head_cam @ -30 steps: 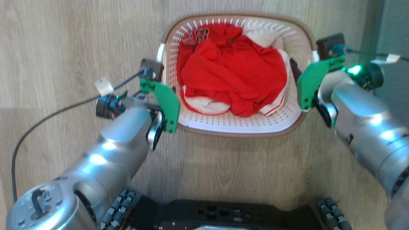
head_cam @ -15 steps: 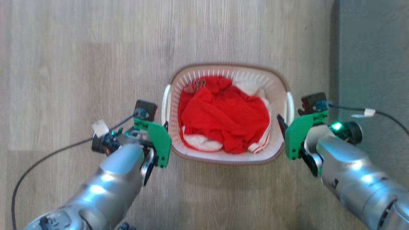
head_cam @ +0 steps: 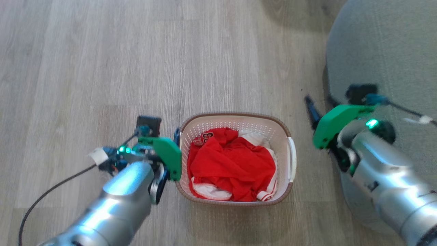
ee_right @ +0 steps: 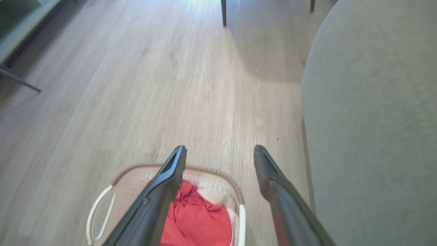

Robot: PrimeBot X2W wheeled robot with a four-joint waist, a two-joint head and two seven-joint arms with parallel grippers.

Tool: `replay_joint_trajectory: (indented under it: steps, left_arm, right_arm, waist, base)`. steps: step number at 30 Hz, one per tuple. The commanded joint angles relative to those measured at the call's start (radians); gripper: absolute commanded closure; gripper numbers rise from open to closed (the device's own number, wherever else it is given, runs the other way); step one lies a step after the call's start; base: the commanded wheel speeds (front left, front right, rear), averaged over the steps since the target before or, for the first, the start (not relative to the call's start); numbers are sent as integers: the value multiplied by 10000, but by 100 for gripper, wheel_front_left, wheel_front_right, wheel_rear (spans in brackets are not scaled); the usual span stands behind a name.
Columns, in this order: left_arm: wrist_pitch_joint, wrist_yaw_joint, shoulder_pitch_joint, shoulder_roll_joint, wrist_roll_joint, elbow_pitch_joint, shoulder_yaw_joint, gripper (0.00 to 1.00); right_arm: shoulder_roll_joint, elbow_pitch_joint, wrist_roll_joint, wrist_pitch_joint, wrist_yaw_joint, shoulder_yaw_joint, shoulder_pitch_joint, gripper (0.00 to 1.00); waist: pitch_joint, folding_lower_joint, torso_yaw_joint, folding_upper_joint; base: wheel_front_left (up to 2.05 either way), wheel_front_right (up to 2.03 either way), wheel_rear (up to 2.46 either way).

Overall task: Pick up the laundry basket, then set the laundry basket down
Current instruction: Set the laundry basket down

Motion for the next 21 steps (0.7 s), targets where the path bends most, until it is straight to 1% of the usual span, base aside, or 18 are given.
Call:
replay_joint_trajectory:
  steps: [1,4,6,8,10,12,14,17,21]
  left_arm:
    - [-121,317,-292,445,446,-592,653,0]
    - [-123,958,266,928,1592,-2113,1919,0]
    - [-123,1268,765,1162,2471,-3233,2801,0]
    - [-124,1454,1367,1275,3321,-4389,3779,0]
    - [-124,1518,2013,1291,4138,-5372,4602,0]
    - [-124,1523,2629,1200,4851,-6280,5406,0]
    - [-125,1421,3190,1040,5533,-7169,6147,0]
    - [-125,1114,3954,789,6781,-8538,6980,0]
    - [-125,644,5023,339,7580,-9482,7777,0]
  right_arm:
    - [-155,-504,-517,-131,69,-553,433,0]
    - [-275,-1658,-1892,-132,69,-2110,1014,0]
    - [-235,-2508,-2795,-132,69,-3149,1552,0]
    - [-106,-3350,-3610,-132,69,-4150,2153,0]
    - [113,-4200,-4372,-132,69,-4966,2759,0]
    - [345,-5052,-5098,-132,69,-5565,3306,0]
    - [609,-5888,-5700,-133,69,-6097,3817,0]
    - [975,-6934,-6334,-133,69,-6665,4546,0]
    - [1262,-7804,-6798,-133,69,-6983,5374,0]
  waist:
    - [-109,1,-108,-1]
    - [-223,1,-165,-1]
    - [-320,1,-167,-1]
    - [-461,1,-139,-1]
    - [-654,1,-119,-1]
    - [-855,1,-96,-1]
    - [-1054,1,-72,-1]
    - [-1407,1,-19,-1]
    - [-1804,1,-1,-1]
  base:
    - [0,0,0]
    - [0,0,0]
    - [0,0,0]
    - [0,0,0]
    - [0,0,0]
    - [0,0,0]
    - [0,0,0]
    - [0,0,0]
    - [0,0,0]
